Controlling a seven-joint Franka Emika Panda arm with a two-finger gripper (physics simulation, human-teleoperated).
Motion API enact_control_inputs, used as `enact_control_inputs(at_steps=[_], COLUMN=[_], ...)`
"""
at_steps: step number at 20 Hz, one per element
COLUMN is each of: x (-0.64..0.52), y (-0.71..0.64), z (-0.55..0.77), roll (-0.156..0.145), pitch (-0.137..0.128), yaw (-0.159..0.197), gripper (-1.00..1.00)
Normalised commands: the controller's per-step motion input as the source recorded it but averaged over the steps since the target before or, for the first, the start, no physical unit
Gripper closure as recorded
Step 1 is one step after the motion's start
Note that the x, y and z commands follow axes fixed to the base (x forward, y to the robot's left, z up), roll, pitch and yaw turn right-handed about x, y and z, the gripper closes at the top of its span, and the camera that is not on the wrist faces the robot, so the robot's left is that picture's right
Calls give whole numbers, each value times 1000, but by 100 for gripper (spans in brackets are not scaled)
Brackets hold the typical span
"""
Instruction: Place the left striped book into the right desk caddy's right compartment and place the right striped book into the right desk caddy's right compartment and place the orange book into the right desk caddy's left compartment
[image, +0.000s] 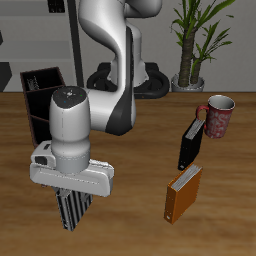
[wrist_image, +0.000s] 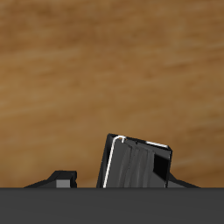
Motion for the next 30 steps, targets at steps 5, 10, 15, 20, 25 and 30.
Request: enact_control_inputs(at_steps=[5, 10, 15, 20, 25, 30], x=[-79, -205, -381, -391, -556, -463], y=[15, 125, 211, 176, 168, 125], z=[3, 272, 542, 538, 660, 370], roll=[2, 22, 27, 20, 31, 11], pitch=[-1, -42, -74, -66, -69, -37], yaw=[23, 30, 36, 53, 54, 56], gripper=[100, 100, 100, 100, 100, 100])
